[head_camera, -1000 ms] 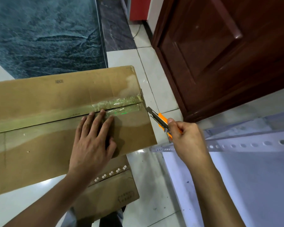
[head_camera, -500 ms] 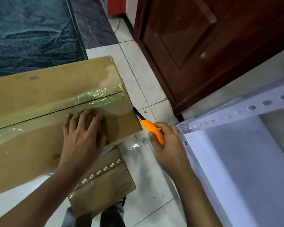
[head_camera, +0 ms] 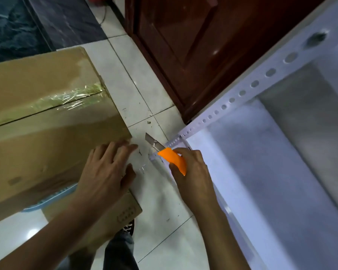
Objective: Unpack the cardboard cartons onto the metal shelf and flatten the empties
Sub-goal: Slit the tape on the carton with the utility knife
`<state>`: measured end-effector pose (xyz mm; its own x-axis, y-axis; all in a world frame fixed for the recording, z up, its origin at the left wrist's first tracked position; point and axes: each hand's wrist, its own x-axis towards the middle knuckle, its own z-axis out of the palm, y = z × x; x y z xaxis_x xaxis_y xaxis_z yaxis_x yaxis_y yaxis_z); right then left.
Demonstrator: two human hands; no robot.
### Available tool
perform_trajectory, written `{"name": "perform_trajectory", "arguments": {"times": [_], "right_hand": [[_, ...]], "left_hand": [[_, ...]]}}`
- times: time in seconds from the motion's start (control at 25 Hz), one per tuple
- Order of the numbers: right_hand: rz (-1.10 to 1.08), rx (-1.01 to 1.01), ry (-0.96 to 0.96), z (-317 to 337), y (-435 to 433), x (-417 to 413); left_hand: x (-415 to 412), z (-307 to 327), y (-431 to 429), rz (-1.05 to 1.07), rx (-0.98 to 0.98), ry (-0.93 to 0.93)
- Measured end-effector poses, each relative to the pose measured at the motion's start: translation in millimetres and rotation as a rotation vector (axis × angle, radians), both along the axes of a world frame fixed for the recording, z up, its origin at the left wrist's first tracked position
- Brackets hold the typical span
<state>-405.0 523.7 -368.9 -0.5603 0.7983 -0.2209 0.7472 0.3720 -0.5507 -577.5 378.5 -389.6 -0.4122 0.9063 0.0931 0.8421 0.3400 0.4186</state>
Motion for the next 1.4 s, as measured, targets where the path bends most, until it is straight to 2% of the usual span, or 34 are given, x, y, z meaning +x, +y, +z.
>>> {"name": "perform_trajectory", "arguments": {"times": [0.2, 0.48, 0.92, 1.12, 1.4], "right_hand": [[-0.086, 0.012, -0.048, -5.9, 4.7, 51.1], [-0.252, 0.142, -0.146, -13.8, 19.6, 98.7], [-0.381, 0.265, -0.304, -41.5, 48.5, 112.9], [-0.371, 0.278, -0.275, -41.3, 48.8, 113.0], [-0.279, 0.352, -0.121, -27.5, 33.5, 73.4]], "left_hand": [[24.9, -4.8, 12.5, -0.072, -0.002, -0.022], [54.7, -5.8, 25.3, -0.131, 0.01, -0.036], [63.0, -8.6, 26.5, -0.142, -0.003, -0.055], [60.7, -8.1, 24.7, -0.116, -0.023, -0.072], [45.5, -1.9, 20.9, -0.07, -0.018, -0.064]]}}
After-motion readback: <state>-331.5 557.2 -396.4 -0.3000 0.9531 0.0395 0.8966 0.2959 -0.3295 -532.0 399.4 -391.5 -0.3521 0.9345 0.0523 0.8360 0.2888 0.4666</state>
